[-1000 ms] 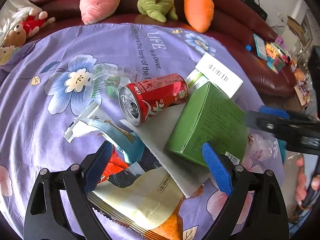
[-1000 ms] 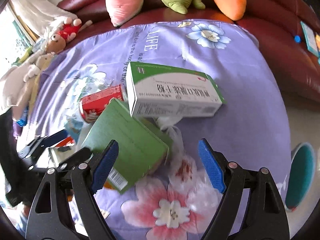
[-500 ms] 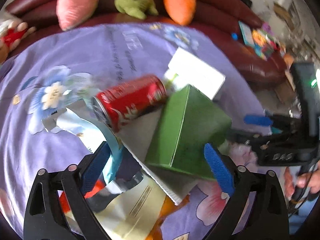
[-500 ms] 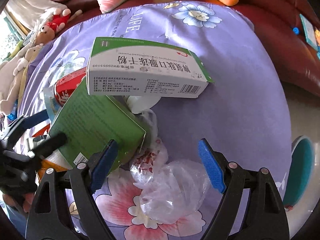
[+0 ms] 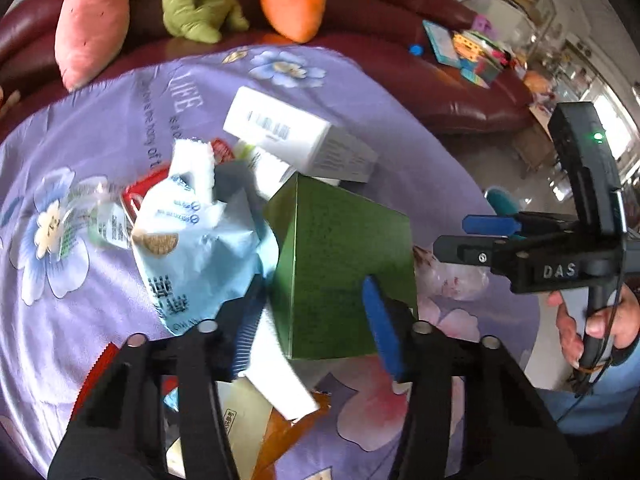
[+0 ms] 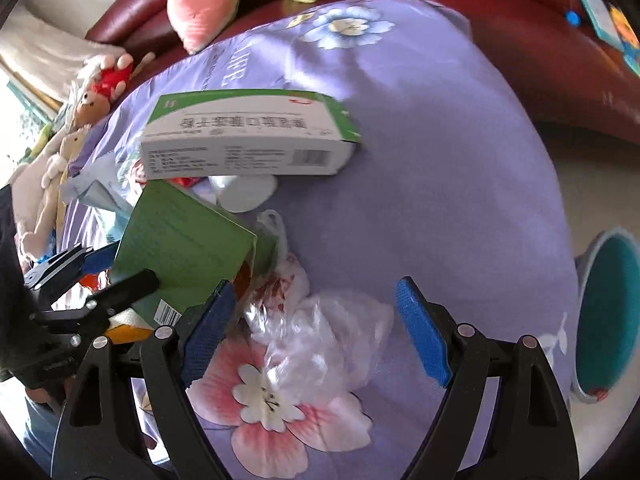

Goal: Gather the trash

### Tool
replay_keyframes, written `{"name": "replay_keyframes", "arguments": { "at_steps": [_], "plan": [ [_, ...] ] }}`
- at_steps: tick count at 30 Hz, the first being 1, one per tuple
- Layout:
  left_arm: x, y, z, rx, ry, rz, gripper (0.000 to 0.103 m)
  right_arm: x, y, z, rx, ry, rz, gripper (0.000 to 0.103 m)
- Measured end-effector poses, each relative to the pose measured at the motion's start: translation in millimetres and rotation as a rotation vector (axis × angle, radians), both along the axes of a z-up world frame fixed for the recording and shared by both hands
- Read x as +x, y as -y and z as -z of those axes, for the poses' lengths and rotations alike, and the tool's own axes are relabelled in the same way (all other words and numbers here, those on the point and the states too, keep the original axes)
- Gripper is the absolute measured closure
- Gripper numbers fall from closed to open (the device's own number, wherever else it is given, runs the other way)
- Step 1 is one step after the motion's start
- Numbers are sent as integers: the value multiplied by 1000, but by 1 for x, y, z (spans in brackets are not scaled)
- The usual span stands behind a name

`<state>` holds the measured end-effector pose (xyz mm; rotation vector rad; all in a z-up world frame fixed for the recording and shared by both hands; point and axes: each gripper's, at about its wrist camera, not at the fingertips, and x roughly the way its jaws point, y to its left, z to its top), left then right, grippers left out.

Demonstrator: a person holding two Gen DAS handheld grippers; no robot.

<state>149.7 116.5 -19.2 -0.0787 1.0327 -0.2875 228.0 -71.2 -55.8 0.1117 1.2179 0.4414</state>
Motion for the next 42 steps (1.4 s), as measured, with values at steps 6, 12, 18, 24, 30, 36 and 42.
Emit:
{"name": "replay_keyframes", "arguments": {
  "at_steps": [6, 12, 18, 24, 30, 36, 42],
  "plan": [
    [-16, 27, -23, 13, 44, 54, 65, -10, 36, 14, 46, -36, 73, 25],
    [-22, 65, -31, 8, 60, 112, 65, -20, 71, 20, 98, -49, 142, 25],
    [-34, 74, -28, -124, 79, 91, 65, -21, 87, -12, 163, 16, 158, 25],
    [-41, 63, -24, -247, 69, 65, 64, -11, 46, -42, 182, 60, 67, 25],
    [-44, 57, -25, -242, 79, 88, 62, -6, 3, -49, 188, 49, -7, 25],
    [-55, 27, -27, -169, 100, -13, 37, -4, 3, -30, 156, -5, 6, 25],
    [-68, -3, -45, -124, 154, -120, 25, -5, 12, -31, 150, 1, 20, 25]
  ]
}}
